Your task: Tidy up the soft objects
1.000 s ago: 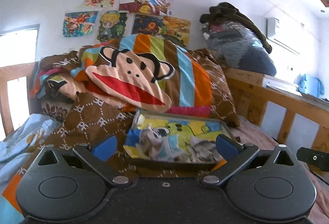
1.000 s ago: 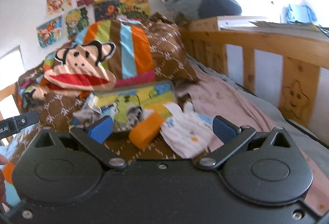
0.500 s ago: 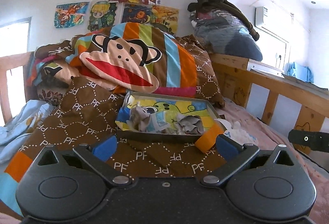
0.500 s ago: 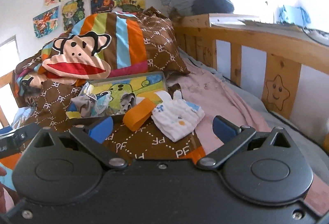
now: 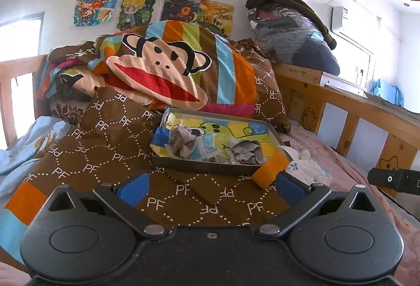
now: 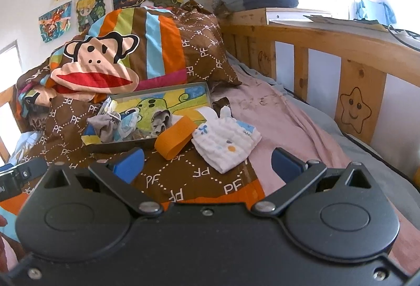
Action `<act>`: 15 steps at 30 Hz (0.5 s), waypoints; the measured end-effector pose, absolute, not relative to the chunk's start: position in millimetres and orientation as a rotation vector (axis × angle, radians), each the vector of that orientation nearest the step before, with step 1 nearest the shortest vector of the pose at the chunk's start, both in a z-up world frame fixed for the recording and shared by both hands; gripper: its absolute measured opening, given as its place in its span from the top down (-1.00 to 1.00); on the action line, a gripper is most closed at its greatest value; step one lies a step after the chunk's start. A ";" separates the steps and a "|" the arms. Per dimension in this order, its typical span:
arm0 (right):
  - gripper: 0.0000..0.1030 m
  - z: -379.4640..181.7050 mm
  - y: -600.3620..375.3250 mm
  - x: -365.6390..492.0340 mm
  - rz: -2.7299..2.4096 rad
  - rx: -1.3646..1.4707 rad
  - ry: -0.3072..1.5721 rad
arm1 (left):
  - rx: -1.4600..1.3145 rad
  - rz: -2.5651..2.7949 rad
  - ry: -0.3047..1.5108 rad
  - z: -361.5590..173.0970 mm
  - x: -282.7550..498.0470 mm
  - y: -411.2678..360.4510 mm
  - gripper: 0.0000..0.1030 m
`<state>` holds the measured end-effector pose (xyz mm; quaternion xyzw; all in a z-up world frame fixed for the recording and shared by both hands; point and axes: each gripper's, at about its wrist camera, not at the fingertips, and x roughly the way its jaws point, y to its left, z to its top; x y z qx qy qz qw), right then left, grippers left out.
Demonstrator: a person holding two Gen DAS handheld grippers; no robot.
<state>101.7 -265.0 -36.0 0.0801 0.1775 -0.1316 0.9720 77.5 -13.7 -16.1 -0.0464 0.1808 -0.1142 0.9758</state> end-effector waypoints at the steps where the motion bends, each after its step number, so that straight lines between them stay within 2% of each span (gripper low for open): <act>1: -0.99 -35.9 -264.7 102.1 -0.265 0.161 0.359 | -0.091 -0.232 0.364 -16.0 77.4 -13.6 -0.98; 15: -0.99 -36.2 -264.7 102.7 -0.266 0.162 0.359 | -0.091 -0.233 0.364 -15.7 77.4 -13.5 -0.98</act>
